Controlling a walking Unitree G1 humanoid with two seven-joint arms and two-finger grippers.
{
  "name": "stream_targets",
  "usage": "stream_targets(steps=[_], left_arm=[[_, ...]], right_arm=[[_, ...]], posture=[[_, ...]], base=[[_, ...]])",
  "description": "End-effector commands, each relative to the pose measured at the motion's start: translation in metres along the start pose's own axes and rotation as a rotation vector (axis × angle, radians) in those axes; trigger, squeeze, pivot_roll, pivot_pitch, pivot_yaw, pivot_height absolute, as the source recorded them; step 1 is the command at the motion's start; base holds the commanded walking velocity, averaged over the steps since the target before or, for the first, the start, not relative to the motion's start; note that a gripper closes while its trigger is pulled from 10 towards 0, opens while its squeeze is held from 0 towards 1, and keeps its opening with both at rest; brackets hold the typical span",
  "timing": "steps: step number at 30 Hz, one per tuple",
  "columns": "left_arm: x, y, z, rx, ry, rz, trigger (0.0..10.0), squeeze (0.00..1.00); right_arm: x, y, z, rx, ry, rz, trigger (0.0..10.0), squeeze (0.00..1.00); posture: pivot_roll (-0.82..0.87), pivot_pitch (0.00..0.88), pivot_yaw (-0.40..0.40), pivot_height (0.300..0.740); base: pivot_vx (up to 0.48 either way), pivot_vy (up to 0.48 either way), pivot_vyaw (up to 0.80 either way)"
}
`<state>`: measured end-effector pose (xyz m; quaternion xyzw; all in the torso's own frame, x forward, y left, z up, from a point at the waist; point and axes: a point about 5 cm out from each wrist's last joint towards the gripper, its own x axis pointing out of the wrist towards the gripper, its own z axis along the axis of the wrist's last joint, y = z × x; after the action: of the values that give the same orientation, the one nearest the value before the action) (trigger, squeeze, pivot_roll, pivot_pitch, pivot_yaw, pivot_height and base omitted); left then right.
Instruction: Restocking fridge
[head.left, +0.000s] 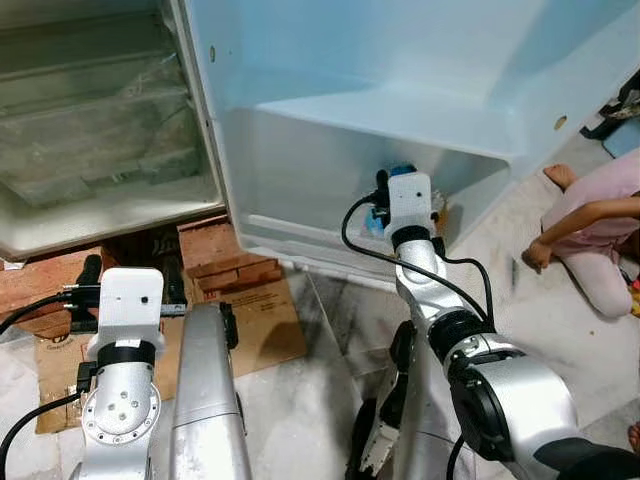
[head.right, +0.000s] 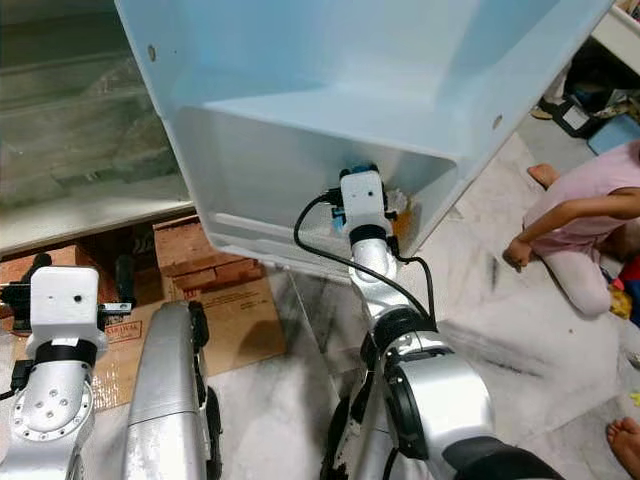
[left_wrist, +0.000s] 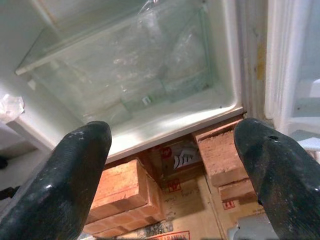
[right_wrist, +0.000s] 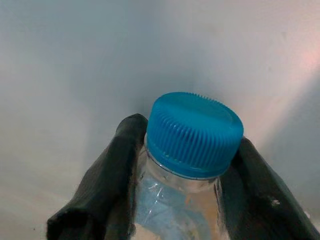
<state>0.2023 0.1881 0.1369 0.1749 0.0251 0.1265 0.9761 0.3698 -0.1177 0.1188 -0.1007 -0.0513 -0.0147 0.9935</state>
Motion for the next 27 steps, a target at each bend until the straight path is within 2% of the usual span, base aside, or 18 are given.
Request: stream_targets(steps=[1, 5, 8, 14, 20, 22, 27], left_arm=[[0.001, -0.001, -0.004, 0.007, 0.024, -0.008, 10.0, 0.00], [0.003, -0.001, -0.005, 0.007, 0.027, -0.005, 10.0, 0.00], [0.007, -0.003, -0.007, 0.005, 0.029, 0.000, 10.0, 0.00], [0.010, -0.006, -0.011, -0.028, 0.062, 0.006, 10.0, 0.00], [0.016, -0.012, -0.015, -0.041, 0.082, 0.008, 10.0, 0.00], [0.020, -0.015, -0.014, -0.051, 0.077, 0.010, 10.0, 0.00], [0.023, -0.021, -0.013, -0.082, 0.073, -0.012, 10.0, 0.00]], right_arm=[[-0.009, -0.017, -0.025, 0.004, 0.119, -0.064, 10.0, 1.00], [-0.006, -0.014, -0.020, 0.039, 0.106, -0.038, 10.0, 1.00], [-0.002, -0.013, -0.013, 0.107, 0.086, 0.008, 10.0, 1.00], [0.000, -0.013, -0.005, 0.128, 0.024, 0.117, 10.0, 1.00], [-0.004, -0.021, -0.001, 0.184, -0.042, 0.203, 10.0, 1.00], [-0.008, -0.023, 0.003, 0.204, -0.099, 0.250, 10.0, 1.00], [-0.015, -0.021, 0.006, 0.249, -0.136, 0.321, 10.0, 1.00]], posture=[[0.27, 0.205, -0.086, 0.471], [0.26, 0.199, -0.086, 0.471], [0.24, 0.175, -0.093, 0.471], [0.21, 0.142, -0.105, 0.471], [0.18, 0.108, -0.116, 0.471], [0.16, 0.085, -0.119, 0.471], [0.15, 0.053, -0.116, 0.471]], base=[[0.000, 0.000, 0.00], [0.000, 0.000, 0.00], [0.000, 0.000, 0.00], [0.000, 0.000, 0.00], [0.000, 0.000, 0.00], [0.000, 0.000, 0.00], [0.000, 0.000, 0.00]])
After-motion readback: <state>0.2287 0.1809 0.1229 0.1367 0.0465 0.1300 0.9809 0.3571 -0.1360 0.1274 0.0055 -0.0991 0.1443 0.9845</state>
